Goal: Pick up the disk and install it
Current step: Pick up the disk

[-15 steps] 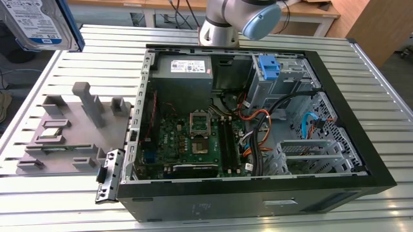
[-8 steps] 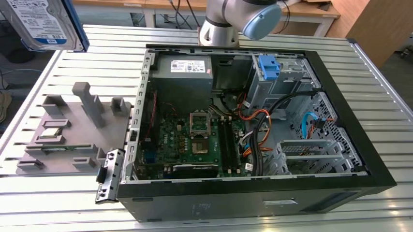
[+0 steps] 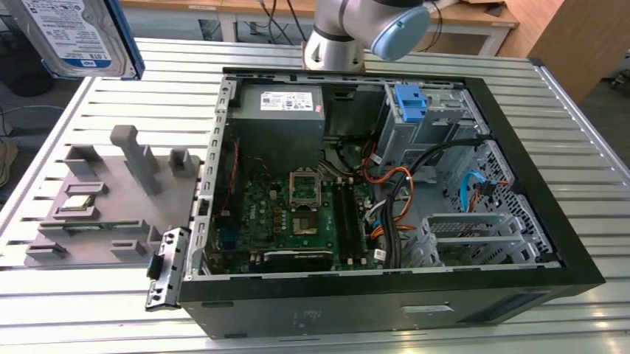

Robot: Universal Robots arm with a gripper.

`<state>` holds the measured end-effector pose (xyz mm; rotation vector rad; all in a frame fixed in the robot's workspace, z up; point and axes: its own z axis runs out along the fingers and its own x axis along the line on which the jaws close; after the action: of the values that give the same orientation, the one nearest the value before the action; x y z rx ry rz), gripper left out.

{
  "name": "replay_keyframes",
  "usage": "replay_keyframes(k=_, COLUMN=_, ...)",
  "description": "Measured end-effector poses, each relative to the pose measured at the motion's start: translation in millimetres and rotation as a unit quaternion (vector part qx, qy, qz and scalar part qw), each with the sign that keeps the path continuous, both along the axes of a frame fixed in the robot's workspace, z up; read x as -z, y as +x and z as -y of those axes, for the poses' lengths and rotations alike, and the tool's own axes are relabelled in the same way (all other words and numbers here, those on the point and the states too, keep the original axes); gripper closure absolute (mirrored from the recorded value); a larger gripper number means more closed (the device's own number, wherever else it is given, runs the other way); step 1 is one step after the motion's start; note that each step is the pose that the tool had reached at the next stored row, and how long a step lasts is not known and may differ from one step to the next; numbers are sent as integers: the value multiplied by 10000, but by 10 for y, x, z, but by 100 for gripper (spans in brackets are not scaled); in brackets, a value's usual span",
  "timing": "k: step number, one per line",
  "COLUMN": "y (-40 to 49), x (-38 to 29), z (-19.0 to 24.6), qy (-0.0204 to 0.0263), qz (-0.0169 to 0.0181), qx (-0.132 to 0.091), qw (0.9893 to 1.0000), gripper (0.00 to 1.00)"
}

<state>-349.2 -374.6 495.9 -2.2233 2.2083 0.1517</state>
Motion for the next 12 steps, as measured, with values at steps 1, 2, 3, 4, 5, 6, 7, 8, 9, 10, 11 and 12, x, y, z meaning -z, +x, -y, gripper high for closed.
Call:
replay_keyframes(k=1, y=14, x=1, z=0, qy=0, qz=0, qx=0, qw=10000, gripper=65)
replay_keyframes(k=2, y=29, x=1, z=0, qy=0, qz=0, qx=0, qw=10000, gripper=65)
replay_keyframes(k=3, y=43, x=1, z=0, qy=0, qz=0, qx=0, qw=10000, gripper=65)
replay_keyframes(k=4, y=58, x=1, z=0, qy=1, qz=1, qx=0, qw=10000, gripper=65)
replay_keyframes(k=5, y=72, x=1, z=0, qy=0, qz=0, qx=0, qw=10000, gripper=65)
replay_keyframes(k=6, y=87, x=1, z=0, qy=0, qz=0, qx=0, qw=10000, gripper=65)
replay_keyframes(k=7, y=103, x=0, z=0, qy=0, qz=0, qx=0, qw=10000, gripper=65)
replay_keyframes(k=8, y=118, x=1, z=0, qy=0, qz=0, qx=0, qw=10000, gripper=65)
replay_keyframes(k=9, y=133, x=1, z=0, qy=1, qz=1, qx=0, qw=10000, gripper=65)
replay_keyframes(k=10, y=148, x=1, z=0, qy=0, qz=0, qx=0, qw=10000, gripper=65)
replay_keyframes(k=11, y=164, x=1, z=0, qy=0, qz=0, qx=0, qw=10000, gripper=65)
replay_keyframes(k=12, y=179, x=0, z=0, qy=0, qz=0, qx=0, qw=10000, gripper=65)
